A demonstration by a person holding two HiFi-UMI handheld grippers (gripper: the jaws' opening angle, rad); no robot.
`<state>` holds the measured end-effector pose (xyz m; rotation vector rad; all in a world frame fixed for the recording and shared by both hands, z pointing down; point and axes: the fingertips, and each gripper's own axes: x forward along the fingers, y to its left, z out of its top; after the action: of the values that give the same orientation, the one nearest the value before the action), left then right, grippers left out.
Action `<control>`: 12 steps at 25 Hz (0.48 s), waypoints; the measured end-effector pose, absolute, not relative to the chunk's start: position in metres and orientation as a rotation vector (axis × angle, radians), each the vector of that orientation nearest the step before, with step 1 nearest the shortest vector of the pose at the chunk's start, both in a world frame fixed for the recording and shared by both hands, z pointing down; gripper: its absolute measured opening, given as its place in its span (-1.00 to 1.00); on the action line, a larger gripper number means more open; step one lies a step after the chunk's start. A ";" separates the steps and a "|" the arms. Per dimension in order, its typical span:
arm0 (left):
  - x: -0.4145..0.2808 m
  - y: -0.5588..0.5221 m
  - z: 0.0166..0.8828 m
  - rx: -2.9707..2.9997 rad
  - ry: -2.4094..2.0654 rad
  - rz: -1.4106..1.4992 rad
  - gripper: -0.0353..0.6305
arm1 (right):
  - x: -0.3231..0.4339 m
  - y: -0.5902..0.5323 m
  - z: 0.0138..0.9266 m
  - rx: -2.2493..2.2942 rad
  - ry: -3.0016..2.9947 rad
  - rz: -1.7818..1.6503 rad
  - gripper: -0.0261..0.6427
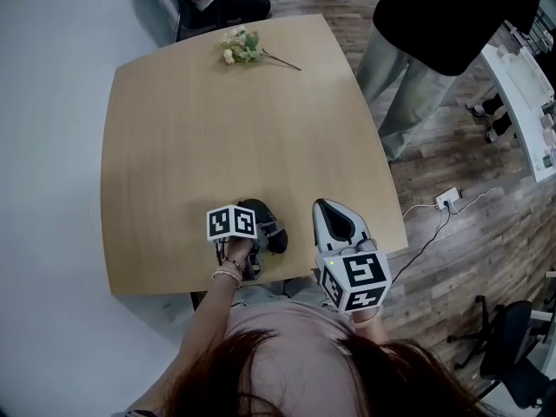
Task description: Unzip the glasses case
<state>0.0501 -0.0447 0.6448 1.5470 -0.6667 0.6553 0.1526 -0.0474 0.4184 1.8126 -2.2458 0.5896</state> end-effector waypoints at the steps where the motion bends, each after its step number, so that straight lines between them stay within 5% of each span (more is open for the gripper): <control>1: 0.051 -0.045 0.646 1.543 -0.664 0.663 -0.01 | 0.152 -0.048 0.419 1.813 -2.246 0.591 -0.88; 12: 0.054 -0.044 0.642 1.587 -0.631 0.606 -0.12 | 0.149 -0.051 0.423 1.802 -2.241 0.588 -0.88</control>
<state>0.0535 -0.0438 0.6421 1.5866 -0.6313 0.6061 0.1486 -0.0508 0.4226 1.8025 -2.2412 0.5885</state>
